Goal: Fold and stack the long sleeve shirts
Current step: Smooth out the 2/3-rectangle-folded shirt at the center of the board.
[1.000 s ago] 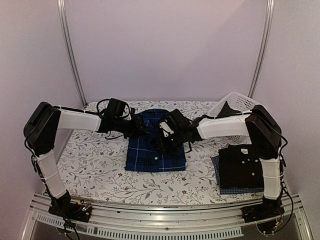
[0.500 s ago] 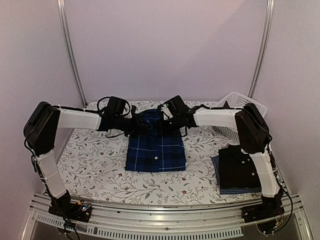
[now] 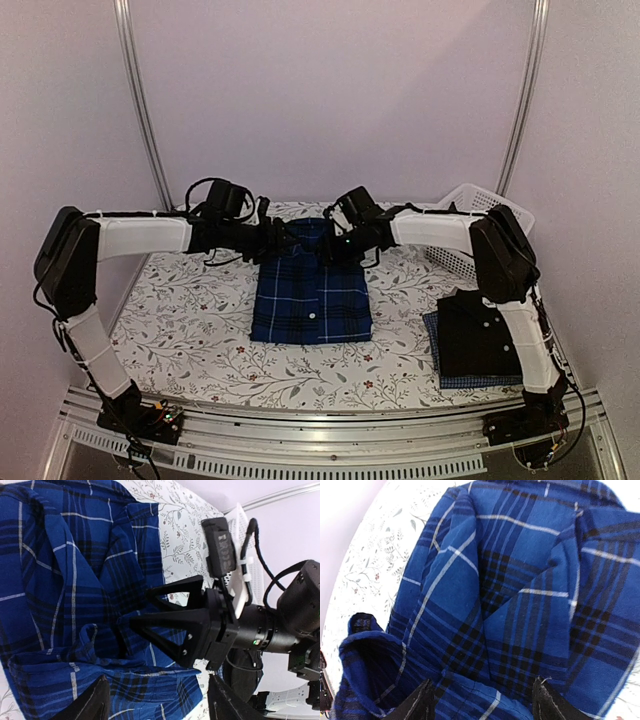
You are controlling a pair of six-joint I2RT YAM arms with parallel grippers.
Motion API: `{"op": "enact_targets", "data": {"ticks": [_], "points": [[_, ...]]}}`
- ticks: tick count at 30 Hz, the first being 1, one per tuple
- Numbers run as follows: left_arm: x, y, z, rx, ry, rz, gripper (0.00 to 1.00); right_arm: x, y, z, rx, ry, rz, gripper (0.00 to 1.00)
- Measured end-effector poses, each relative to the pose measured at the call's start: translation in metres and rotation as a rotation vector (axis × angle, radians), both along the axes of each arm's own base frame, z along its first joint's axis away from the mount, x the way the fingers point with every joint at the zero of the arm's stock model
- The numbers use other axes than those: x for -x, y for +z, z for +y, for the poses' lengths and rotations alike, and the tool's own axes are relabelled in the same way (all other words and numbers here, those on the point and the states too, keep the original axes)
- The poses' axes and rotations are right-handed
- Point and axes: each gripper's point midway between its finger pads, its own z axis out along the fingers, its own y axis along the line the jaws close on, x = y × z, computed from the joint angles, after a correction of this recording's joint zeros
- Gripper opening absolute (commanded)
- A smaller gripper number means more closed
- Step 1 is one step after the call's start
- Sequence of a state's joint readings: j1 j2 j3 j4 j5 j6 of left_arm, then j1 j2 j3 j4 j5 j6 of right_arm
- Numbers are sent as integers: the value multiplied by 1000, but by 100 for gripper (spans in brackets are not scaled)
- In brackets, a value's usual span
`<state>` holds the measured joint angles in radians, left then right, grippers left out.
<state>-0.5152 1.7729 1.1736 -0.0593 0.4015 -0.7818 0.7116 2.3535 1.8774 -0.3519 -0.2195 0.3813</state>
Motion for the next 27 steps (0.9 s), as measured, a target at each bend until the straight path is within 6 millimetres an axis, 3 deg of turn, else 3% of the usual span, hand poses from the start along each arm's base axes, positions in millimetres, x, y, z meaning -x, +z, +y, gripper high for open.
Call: {"op": "enact_targets", "data": {"ticks": [4, 8, 12, 18, 27], "points": [[2, 7, 1, -8, 0, -21, 50, -14, 32, -17, 1, -36, -55, 69], [14, 7, -3, -15, -14, -26, 35, -21, 78, -32, -8, -63, -132, 68], [35, -3, -19, -22, -53, -3, 29, -7, 111, -48, -26, -72, -178, 64], [40, -28, -36, -35, -87, 44, 28, 34, 99, -71, -2, -65, -132, 60], [-8, -83, -48, -73, -65, 106, 27, 63, 71, -69, 5, -34, -68, 55]]}}
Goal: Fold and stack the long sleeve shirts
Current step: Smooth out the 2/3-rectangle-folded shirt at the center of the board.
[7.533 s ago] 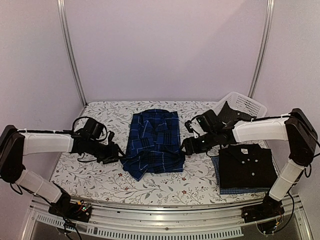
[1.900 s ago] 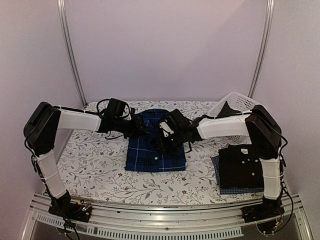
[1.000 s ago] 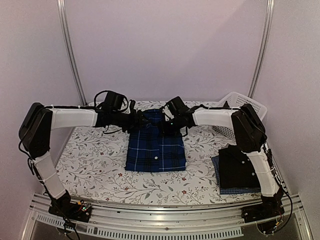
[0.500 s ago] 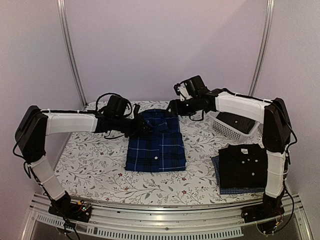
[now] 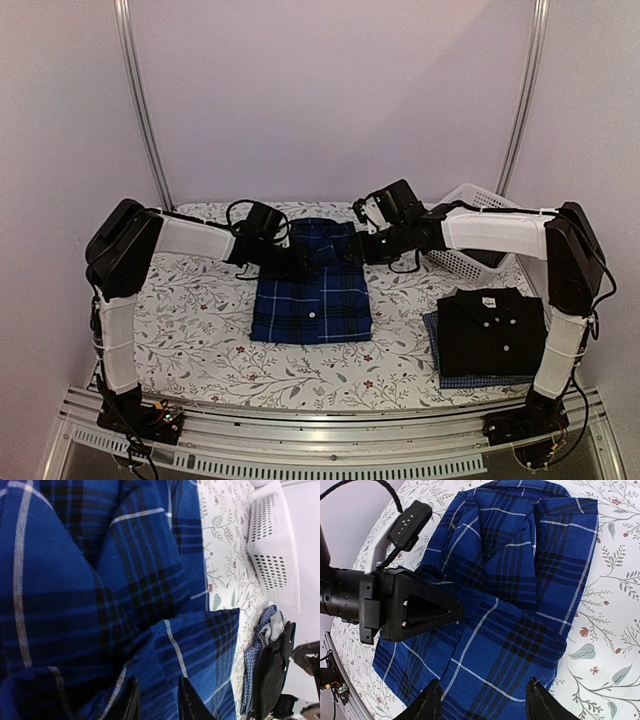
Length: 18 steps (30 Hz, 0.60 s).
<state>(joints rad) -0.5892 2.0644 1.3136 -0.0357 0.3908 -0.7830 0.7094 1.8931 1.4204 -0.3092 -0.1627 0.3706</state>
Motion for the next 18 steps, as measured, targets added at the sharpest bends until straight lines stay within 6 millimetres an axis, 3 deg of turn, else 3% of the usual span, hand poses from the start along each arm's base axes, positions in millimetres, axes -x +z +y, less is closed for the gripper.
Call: {"op": "enact_targets", "data": {"ticks": [3, 6, 14, 18], "points": [[-5, -15, 1, -8, 0, 21, 27, 1, -3, 5, -11, 8, 1, 53], [-5, -18, 2, -10, -2, 29, 28, -5, -18, 11, -5, 12, 11, 51], [-7, -5, 5, -19, -20, -5, 32, -19, -105, 16, 85, 13, 124, 50], [-7, 21, 11, -19, -16, -53, 33, -26, -97, 20, 77, 14, 105, 51]]}}
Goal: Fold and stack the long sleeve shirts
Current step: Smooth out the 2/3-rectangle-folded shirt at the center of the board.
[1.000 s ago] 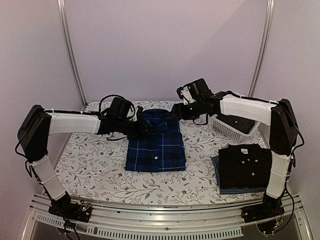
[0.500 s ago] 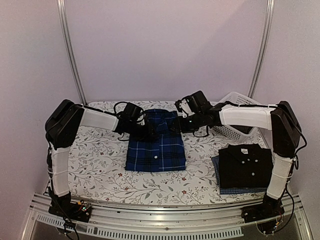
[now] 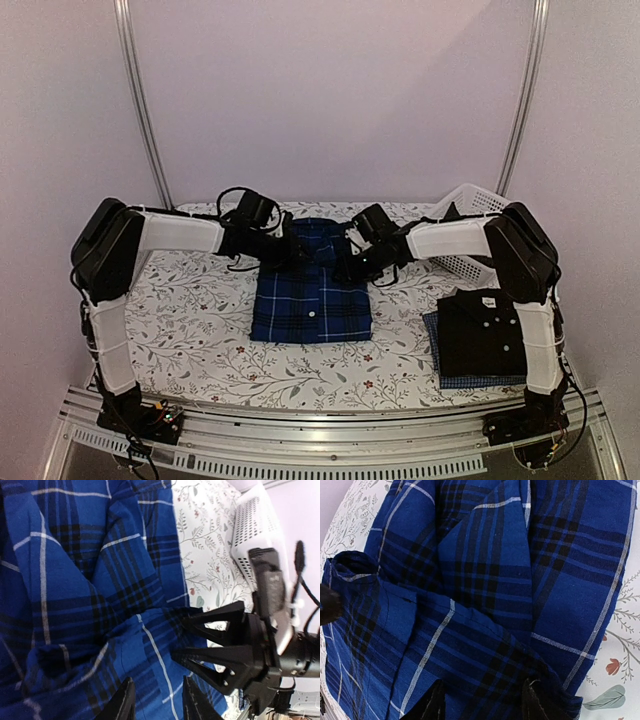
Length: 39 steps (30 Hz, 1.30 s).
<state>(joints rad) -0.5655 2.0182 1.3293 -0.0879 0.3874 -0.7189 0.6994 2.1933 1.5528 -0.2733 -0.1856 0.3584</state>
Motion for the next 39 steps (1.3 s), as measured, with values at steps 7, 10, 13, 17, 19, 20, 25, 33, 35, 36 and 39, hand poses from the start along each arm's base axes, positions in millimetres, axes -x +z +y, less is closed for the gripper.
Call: {"op": "enact_targets", "data": {"ticks": [7, 10, 13, 17, 19, 20, 25, 33, 35, 36, 39], "points": [[15, 36, 33, -12, 55, -76, 32, -4, 8, -3, 27, -7, -17, 55], [14, 20, 49, -41, 85, -47, 32, -3, 20, -4, 35, -8, -33, 55], [9, 3, 64, -73, 116, -22, 32, -4, 41, 0, 23, -6, -69, 55], [-2, -21, 74, -106, 136, 9, 30, -3, 71, 12, -9, 4, -121, 55], [-8, -35, 77, -123, 141, 29, 30, 0, 80, 22, -22, 19, -137, 55], [-10, -41, 77, -131, 141, 38, 29, 3, 83, 27, -26, 28, -142, 55], [-12, -54, 78, -151, 135, 57, 30, 17, 93, 52, -40, 73, -157, 55], [-13, -38, 82, -160, 146, 32, 29, 12, 30, 76, 30, 90, -108, 54], [-13, -26, 84, -157, 153, 11, 30, 13, 1, 73, 72, 88, -73, 54], [-12, -18, 85, -153, 157, -2, 30, 11, -11, 73, 86, 88, -72, 54], [-8, 4, 88, -137, 164, -42, 30, 4, -3, 76, 84, 75, -89, 55]]}}
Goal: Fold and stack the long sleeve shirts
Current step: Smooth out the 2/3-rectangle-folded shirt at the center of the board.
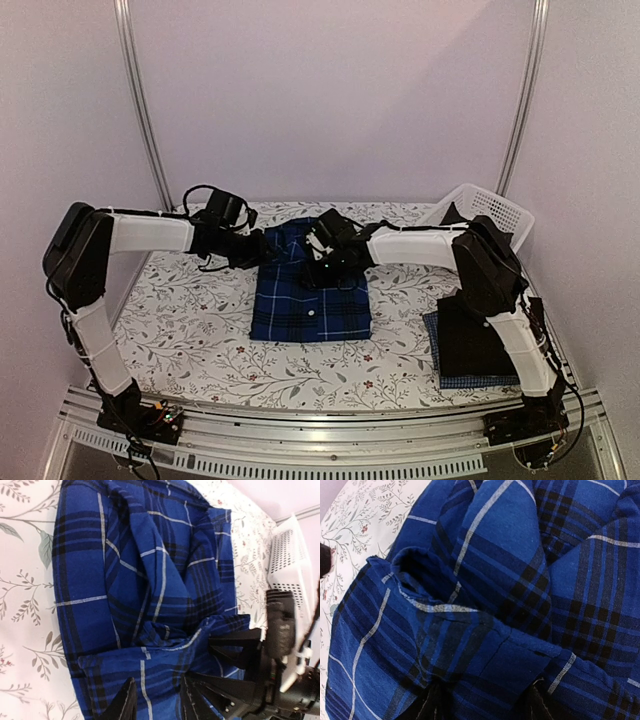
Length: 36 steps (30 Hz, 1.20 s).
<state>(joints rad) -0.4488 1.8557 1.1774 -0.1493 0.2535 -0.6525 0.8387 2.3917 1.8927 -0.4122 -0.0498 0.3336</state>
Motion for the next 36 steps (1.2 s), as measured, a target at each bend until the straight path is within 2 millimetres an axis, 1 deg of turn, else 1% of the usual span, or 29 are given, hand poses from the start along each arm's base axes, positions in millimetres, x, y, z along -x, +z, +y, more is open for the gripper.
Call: {"op": "enact_targets", "data": {"ticks": [2, 4, 7, 10, 11, 15, 16, 18, 20, 22, 25, 27, 28, 31, 33, 36], "points": [[6, 14, -1, 14, -9, -23, 31, 0, -2, -2, 12, -6, 2, 56], [11, 20, -4, 20, -18, -35, 30, 0, -3, -4, 21, -10, 3, 58], [20, 14, -14, 16, -42, -25, 30, -2, 0, -6, 36, -20, -8, 58], [31, -5, -19, -1, -48, 17, 29, -4, 8, -13, 56, -37, -24, 59], [35, -17, -17, -16, -40, 42, 29, -4, 13, -16, 59, -42, -31, 59], [43, -60, -4, -75, 4, 133, 29, 6, 37, -36, 61, -60, -52, 56], [44, -67, -1, -82, 12, 142, 29, 9, 41, -41, 61, -62, -52, 56], [39, -65, 0, -75, 25, 132, 29, 15, 45, -48, 55, -65, -52, 55], [38, -65, 1, -77, 32, 131, 29, 22, 40, -54, 55, -68, -39, 54], [38, -65, 1, -77, 34, 131, 29, 29, 28, -60, 67, -68, -16, 54], [38, -64, 1, -74, 31, 129, 30, 43, 1, -73, 104, -74, 36, 53], [39, -61, 0, -70, 27, 128, 31, 49, -8, -79, 120, -83, 57, 53], [39, -59, 0, -68, 24, 125, 32, 50, -9, -80, 119, -87, 58, 53], [43, -41, -4, -50, 11, 96, 34, 54, 3, -83, 113, -105, 46, 53], [48, -25, -8, -32, -3, 66, 34, 60, 18, -87, 106, -124, 25, 53], [63, -4, -16, -4, -36, 24, 35, 73, 44, -91, 79, -145, -4, 53]]}}
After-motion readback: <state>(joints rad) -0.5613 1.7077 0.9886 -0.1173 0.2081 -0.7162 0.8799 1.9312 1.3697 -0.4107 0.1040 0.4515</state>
